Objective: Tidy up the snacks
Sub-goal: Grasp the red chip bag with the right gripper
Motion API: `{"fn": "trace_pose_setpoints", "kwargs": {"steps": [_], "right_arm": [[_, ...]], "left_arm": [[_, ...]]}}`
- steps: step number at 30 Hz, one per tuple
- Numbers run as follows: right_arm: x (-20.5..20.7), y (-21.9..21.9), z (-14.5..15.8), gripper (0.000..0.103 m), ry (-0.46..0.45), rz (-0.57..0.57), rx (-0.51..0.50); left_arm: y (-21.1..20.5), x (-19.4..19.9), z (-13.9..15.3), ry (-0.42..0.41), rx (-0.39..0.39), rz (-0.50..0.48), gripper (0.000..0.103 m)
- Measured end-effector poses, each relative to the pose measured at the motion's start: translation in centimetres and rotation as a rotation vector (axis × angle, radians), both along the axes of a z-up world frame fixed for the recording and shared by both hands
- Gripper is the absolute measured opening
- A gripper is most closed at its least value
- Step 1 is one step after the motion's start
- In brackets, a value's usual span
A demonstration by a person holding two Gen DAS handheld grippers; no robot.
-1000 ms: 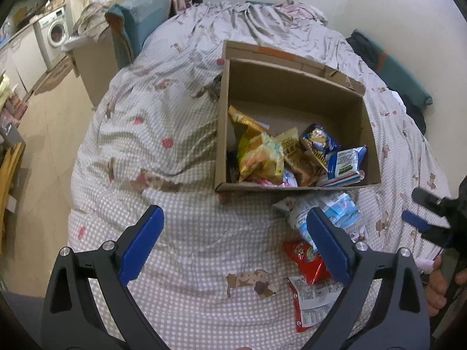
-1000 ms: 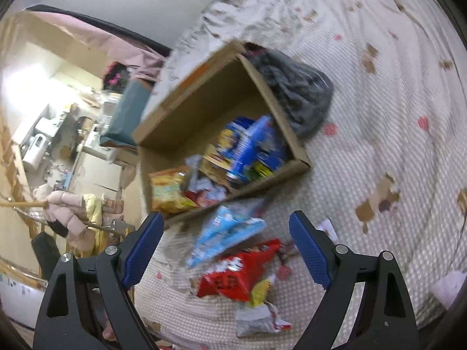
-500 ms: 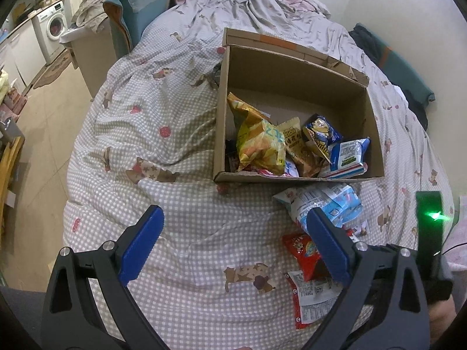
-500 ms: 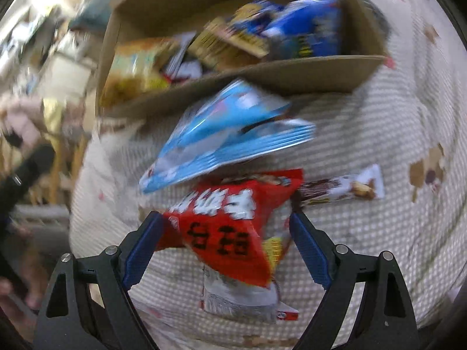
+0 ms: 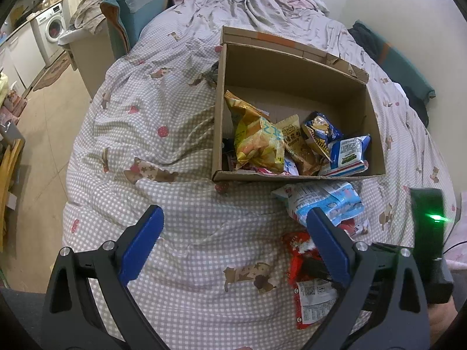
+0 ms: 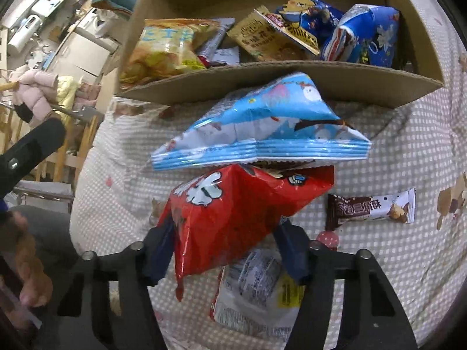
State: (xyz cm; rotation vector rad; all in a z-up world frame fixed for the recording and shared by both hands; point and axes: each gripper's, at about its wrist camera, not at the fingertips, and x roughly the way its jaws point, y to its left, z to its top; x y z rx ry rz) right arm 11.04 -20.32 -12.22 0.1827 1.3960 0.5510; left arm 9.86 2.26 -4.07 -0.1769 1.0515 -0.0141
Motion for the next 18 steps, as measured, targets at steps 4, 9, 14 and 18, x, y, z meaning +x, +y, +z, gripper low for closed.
{"fn": "trace_pose_setpoints", "kwargs": {"steps": [4,9,14,18], "right_arm": [[-1.2,-1.8,1.6,0.056,0.017,-0.03,0.092],[-3.1,-5.3,5.4,0.056,0.02,-0.076,0.242],[-3.9,-10.9,9.1,0.056,-0.145,-0.215,0.272],[-3.6,-14.7,9.4,0.056,-0.193,-0.383,0.308]], "left_arm": [[0.2,-0.1,0.1,-0.001,-0.003,0.001,0.097],[0.2,0.3,-0.4,0.036,-0.027,0.007,0.097],[-2.2,1.8,-1.6,0.121,-0.065,-0.017,0.097],[-5.5,3.7,-2.3,0.19,-0.114,-0.047,0.097]]}}
